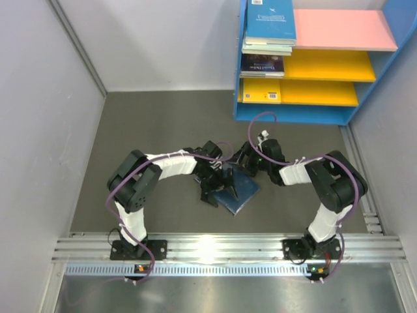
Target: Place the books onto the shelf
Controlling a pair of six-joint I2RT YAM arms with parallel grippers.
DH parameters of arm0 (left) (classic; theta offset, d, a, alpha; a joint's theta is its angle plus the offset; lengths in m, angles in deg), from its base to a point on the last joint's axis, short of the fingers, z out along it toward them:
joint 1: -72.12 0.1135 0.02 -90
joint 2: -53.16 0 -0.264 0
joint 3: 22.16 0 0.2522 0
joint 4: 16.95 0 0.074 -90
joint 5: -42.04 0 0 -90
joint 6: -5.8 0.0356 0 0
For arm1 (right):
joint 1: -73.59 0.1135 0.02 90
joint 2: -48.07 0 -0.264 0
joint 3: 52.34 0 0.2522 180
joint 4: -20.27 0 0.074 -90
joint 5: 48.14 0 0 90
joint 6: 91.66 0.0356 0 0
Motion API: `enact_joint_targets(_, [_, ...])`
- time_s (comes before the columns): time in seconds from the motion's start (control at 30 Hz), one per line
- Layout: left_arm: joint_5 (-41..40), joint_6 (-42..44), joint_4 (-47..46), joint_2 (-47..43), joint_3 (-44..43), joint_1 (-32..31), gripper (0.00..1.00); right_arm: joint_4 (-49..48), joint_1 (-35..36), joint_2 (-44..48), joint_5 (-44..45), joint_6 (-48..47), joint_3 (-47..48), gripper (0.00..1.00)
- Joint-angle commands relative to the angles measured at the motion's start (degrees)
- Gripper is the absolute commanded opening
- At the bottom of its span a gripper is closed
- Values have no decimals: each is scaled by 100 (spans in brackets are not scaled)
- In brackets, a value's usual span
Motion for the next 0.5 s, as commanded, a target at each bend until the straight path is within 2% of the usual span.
enact_joint_targets(0.0, [997, 119, -3444, 735, 59, -449, 98, 176, 919, -632, -1072, 430, -652, 76])
enact_joint_targets(0.07, [838, 279, -3188, 560, 93, -371, 97, 292, 919, -500, -1107, 333, -669, 70])
enact_joint_targets(0.2, [231, 69, -3214, 129, 453, 69, 94, 546, 945, -368, -1547, 394, -801, 65])
enact_joint_targets(0.27, [-504, 435, -2611, -47, 183, 236, 93, 940, 945, -263, -1906, 176, -793, 66])
enact_joint_targets(0.3, [-759, 577, -1919, -91, 51, 271, 93, 1578, 962, -210, -2055, -8, -679, 66])
enact_joint_targets(0.33, [-1353, 683, -1652, -100, -99, 280, 93, 1967, 963, -140, -2057, -497, -609, 67])
enact_joint_targets(0.37, [-1412, 753, -1544, -100, -205, 306, 93, 2684, 997, 9, -2048, -763, -434, 68])
enact_joint_targets(0.47, [-1596, 676, -1710, -231, -162, 403, 93, 3402, 1042, 264, -2170, -1538, -248, 68])
